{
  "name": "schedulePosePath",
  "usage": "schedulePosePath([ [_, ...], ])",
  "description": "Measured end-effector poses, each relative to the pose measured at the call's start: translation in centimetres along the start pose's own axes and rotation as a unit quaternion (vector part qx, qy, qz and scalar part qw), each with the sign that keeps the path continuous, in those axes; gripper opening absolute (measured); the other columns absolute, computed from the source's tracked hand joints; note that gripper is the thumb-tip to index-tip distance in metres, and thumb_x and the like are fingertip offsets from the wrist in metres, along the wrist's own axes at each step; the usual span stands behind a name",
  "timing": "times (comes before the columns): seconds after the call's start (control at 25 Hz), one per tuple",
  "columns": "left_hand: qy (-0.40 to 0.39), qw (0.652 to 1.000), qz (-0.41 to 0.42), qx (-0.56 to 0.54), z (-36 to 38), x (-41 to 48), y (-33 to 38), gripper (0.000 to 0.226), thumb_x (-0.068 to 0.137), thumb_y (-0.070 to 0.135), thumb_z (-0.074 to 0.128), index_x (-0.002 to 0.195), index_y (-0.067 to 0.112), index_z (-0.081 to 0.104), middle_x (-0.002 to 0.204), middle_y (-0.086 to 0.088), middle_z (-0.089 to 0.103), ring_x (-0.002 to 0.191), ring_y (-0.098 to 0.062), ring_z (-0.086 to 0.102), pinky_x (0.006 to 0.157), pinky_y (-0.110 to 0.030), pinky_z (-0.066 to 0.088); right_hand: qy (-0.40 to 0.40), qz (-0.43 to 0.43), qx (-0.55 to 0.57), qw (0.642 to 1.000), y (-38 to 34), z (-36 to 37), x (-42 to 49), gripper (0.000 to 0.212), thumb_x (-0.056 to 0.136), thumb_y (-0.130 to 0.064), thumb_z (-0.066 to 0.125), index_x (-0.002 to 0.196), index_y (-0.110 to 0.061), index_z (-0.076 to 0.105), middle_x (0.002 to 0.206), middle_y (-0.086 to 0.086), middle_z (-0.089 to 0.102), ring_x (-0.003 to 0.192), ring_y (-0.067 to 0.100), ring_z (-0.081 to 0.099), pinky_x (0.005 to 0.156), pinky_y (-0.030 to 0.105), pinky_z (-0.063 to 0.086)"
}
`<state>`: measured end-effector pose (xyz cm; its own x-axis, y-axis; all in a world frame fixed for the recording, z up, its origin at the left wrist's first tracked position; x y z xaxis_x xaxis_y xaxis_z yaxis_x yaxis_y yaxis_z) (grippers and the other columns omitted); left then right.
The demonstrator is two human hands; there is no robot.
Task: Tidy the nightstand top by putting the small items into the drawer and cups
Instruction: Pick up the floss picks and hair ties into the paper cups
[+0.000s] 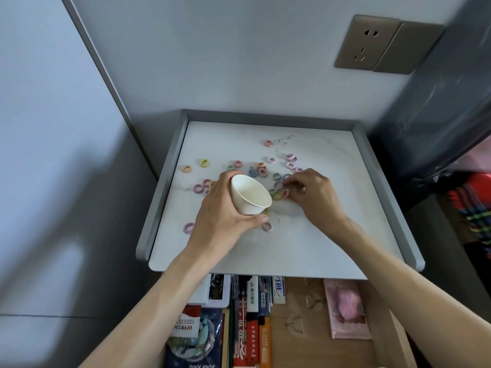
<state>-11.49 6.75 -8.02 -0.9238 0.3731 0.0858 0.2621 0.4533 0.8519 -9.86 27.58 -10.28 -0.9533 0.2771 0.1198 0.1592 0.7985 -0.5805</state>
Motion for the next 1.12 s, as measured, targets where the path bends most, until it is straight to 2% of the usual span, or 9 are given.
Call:
schedulePosePath([
  [0.12, 0.000, 1.000, 0.000, 0.002, -0.1, 0.0, 0.1, 0.081, 0.056, 0.035, 0.094, 0.124, 0.028, 0.049, 0.111, 0.013, 0.058, 0.105, -0.012, 0.056, 0.078, -0.017, 0.043, 0.005, -0.008, -0.005, 1.000, -0.4, -0.1, 0.1, 0.008, 0.083, -0.006, 0.071, 0.087, -0.012, 0.074, 0.085, 0.000, 0.066, 0.073, 0.015, 0.058, 0.069, 0.025, 0.048],
  [0.36, 0.000, 1.000, -0.006, 0.003, 0.0, -0.1, 0.3, 0.083, 0.055, 0.037, 0.096, 0.123, 0.026, 0.050, 0.112, 0.010, 0.061, 0.106, -0.016, 0.056, 0.079, -0.029, 0.048, -0.112, 0.049, -0.165, 0.979, 0.0, 0.6, 0.5, 0.014, 0.087, -0.010, 0.056, 0.087, -0.012, 0.070, 0.087, 0.007, 0.067, 0.079, 0.027, 0.062, 0.062, 0.030, 0.045],
  [0.48, -0.008, 1.000, -0.010, 0.002, 0.0, -0.3, 0.6, 0.079, 0.057, 0.034, 0.095, 0.122, 0.030, 0.050, 0.110, 0.015, 0.058, 0.104, -0.011, 0.055, 0.072, -0.021, 0.045, -0.058, 0.064, -0.064, 0.994, -0.8, -2.0, 0.6, 0.012, 0.085, -0.010, 0.061, 0.080, -0.015, 0.070, 0.075, -0.001, 0.068, 0.071, 0.021, 0.064, 0.063, 0.026, 0.049],
  [0.6, -0.015, 1.000, -0.020, 0.008, 0.3, -0.2, 0.7, 0.078, 0.058, 0.030, 0.093, 0.121, 0.034, 0.047, 0.109, 0.018, 0.057, 0.101, -0.009, 0.054, 0.069, -0.014, 0.041, -0.020, 0.020, 0.086, 0.996, -4.8, -4.8, 0.5, 0.010, 0.082, -0.011, 0.069, 0.078, -0.020, 0.071, 0.069, -0.007, 0.070, 0.062, 0.012, 0.066, 0.062, 0.019, 0.050],
  [0.72, -0.025, 0.999, -0.041, 0.012, 0.5, 0.0, 0.6, 0.080, 0.056, 0.028, 0.092, 0.121, 0.038, 0.045, 0.107, 0.021, 0.057, 0.099, -0.009, 0.057, 0.067, -0.015, 0.040, -0.136, -0.049, 0.143, 0.979, -10.1, -2.9, -1.0, 0.009, 0.082, -0.011, 0.071, 0.080, -0.020, 0.073, 0.069, -0.009, 0.070, 0.060, 0.007, 0.064, 0.061, 0.021, 0.050],
  [0.84, -0.029, 0.998, -0.051, 0.023, 0.6, 0.1, 0.7, 0.081, 0.056, 0.028, 0.092, 0.122, 0.037, 0.045, 0.107, 0.020, 0.059, 0.096, -0.010, 0.058, 0.065, -0.017, 0.038, -0.211, -0.108, 0.091, 0.967, -11.8, -0.8, -2.2, 0.013, 0.085, -0.009, 0.068, 0.087, -0.020, 0.075, 0.072, -0.013, 0.068, 0.065, 0.000, 0.060, 0.064, 0.013, 0.044],
  [0.96, -0.011, 0.998, -0.054, 0.015, 0.0, 0.0, 0.4, 0.078, 0.059, 0.032, 0.092, 0.121, 0.037, 0.045, 0.107, 0.019, 0.057, 0.097, -0.009, 0.057, 0.062, -0.019, 0.040, -0.109, -0.062, 0.124, 0.984, -8.6, -2.7, 0.4, 0.019, 0.088, -0.008, 0.064, 0.091, -0.022, 0.076, 0.083, -0.007, 0.073, 0.074, 0.007, 0.064, 0.070, 0.015, 0.048],
  [1.04, -0.002, 0.999, -0.045, 0.000, -0.3, -0.1, 0.3, 0.077, 0.062, 0.031, 0.091, 0.126, 0.032, 0.048, 0.112, 0.016, 0.057, 0.103, -0.012, 0.056, 0.070, -0.022, 0.043, -0.023, -0.016, 0.034, 0.999, -4.0, -3.9, 3.2, 0.019, 0.089, -0.011, 0.064, 0.098, -0.024, 0.074, 0.096, -0.004, 0.073, 0.079, 0.009, 0.062, 0.069, 0.010, 0.043],
  [1.12, 0.002, 0.999, -0.040, -0.006, -0.5, -0.1, 0.3, 0.076, 0.063, 0.031, 0.091, 0.126, 0.030, 0.048, 0.115, 0.014, 0.057, 0.106, -0.013, 0.055, 0.072, -0.019, 0.043, -0.034, 0.022, -0.073, 0.997, 0.4, -3.0, 5.4, 0.025, 0.088, -0.018, 0.067, 0.113, -0.024, 0.070, 0.114, 0.001, 0.067, 0.087, 0.011, 0.059, 0.073, 0.015, 0.039],
])
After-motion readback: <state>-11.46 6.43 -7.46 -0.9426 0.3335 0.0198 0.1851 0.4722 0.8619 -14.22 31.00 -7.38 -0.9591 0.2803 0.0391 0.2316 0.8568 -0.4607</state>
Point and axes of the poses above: each hand's wrist, its own x-axis towards the middle knuckle, its own z-axis out of the palm, y = z × x, the point moved 9 cm from there along x, towards the middle knuckle
